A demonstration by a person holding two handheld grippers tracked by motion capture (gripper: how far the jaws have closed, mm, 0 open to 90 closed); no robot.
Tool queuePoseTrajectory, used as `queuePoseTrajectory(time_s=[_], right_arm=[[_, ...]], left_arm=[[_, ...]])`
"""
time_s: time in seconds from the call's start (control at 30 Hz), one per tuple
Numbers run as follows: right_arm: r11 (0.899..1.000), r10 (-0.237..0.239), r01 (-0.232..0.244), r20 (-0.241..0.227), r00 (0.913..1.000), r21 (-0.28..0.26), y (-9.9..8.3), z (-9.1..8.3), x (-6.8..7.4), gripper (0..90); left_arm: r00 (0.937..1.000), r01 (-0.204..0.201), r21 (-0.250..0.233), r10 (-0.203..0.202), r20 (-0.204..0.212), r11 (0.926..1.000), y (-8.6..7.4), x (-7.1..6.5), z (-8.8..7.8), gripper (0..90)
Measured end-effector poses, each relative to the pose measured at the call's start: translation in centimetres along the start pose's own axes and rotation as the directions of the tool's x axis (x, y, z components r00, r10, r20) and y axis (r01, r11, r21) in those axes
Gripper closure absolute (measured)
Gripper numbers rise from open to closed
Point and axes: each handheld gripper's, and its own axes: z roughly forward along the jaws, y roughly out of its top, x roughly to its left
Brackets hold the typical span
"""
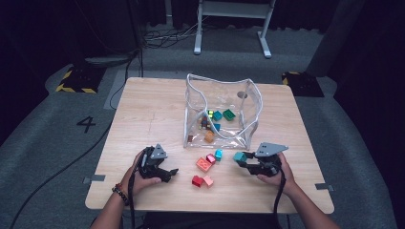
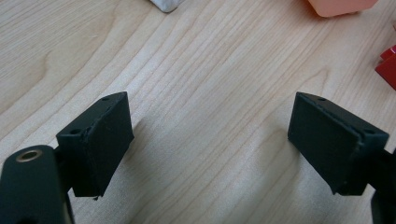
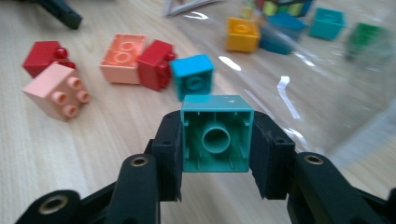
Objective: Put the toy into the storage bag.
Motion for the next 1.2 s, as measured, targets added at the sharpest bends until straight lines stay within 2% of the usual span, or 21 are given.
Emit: queuePoseTrajectory(time_s=[0.03,0.1,0.33,0.67,0.83,1.0,1.07,1.13,1.2], right_arm=[[1.000,0.001,-0.001,0.004,1.0000,0.001,-0.1,-0.3,-0.3,59.1],[1.000,-0.014,0.014,0.041,0.9991,0.007,-0.5,-1.1,-1.0,59.1],[0.999,0.042,-0.041,0.100,0.9941,-0.014,-1.4,-3.2,-3.5,59.1],[0.995,0.092,-0.085,0.167,0.9816,-0.051,-1.5,-4.3,-5.9,59.1],[0.990,0.130,-0.116,0.207,0.9697,-0.078,-0.9,-4.9,-7.4,59.1],[0.988,0.142,-0.120,0.260,0.9550,-0.097,0.2,-5.6,-9.1,59.1],[0.985,0.158,-0.133,0.257,0.9536,-0.111,0.8,-5.9,-9.8,59.1],[0.985,0.154,-0.128,0.273,0.9496,-0.112,1.4,-6.0,-10.4,59.1],[0.985,0.155,-0.127,0.272,0.9499,-0.118,2.3,-6.3,-11.0,59.1]], left_arm=[[1.0000,-0.001,0.000,0.001,-0.002,1.0000,0.0,0.0,0.0,14.1],[1.0000,0.000,0.000,0.000,0.000,1.0000,0.0,0.0,0.0,14.1],[1.0000,-0.002,0.000,0.002,-0.002,1.0000,0.0,0.0,0.0,14.1],[1.0000,-0.001,0.000,0.001,-0.002,1.0000,0.0,0.0,0.0,14.1],[1.0000,-0.003,0.000,0.003,-0.004,1.0000,0.0,0.0,0.0,14.1],[1.0000,-0.001,0.000,0.001,-0.002,1.0000,0.0,0.0,0.0,14.1],[1.0000,-0.002,0.000,0.002,-0.003,1.0000,0.0,0.0,0.0,14.1],[1.0000,0.000,0.000,0.000,0.000,1.0000,0.0,0.0,0.0,14.1],[1.0000,0.000,0.000,0.000,0.000,1.0000,0.0,0.0,0.0,14.1]])
